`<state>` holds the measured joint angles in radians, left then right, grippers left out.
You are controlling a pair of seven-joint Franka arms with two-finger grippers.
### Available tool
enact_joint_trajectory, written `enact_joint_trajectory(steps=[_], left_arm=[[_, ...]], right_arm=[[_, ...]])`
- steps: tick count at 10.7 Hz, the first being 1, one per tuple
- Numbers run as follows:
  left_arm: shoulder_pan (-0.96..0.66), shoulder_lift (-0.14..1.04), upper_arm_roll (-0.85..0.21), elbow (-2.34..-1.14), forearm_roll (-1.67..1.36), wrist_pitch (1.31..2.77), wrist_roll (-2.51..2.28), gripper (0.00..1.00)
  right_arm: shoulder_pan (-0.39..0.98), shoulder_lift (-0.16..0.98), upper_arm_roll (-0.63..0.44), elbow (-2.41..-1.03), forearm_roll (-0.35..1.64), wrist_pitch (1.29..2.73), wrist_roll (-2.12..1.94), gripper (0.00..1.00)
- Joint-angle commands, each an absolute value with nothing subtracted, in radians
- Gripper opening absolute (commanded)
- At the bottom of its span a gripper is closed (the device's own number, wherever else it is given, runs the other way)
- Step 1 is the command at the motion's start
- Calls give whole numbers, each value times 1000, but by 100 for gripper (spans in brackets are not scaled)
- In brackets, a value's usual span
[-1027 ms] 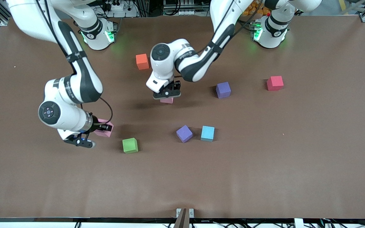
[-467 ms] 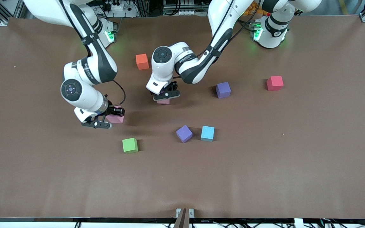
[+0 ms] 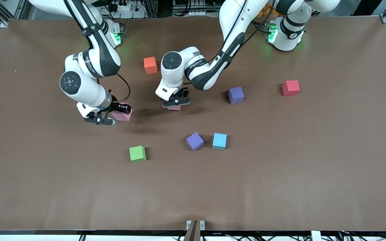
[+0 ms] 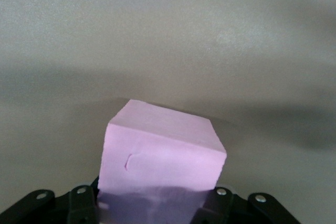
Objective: Arrange blocks into number 1
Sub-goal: 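Place the pink cube mid-table with the left gripper while the right gripper carries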
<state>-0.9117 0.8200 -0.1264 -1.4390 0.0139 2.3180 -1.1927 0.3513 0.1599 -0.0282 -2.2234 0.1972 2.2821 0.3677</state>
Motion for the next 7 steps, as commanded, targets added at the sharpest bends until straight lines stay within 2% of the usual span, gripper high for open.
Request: enact_joint_trajectory(steps=[1,2,7], left_arm=[[-922,819,-124,-1434,43,2296,-1129,24],[-928,824,-124,-1433,41,2293,-1105,99],[-939,805,-121,-1437,43,2261,-1141,100]], right_arm=[[382,123,-32,-2263,222,2275,379,34],[391,121,-32,-2264,222,2273,379,34],[410,107,-29,-2263,222,2250,402,34]])
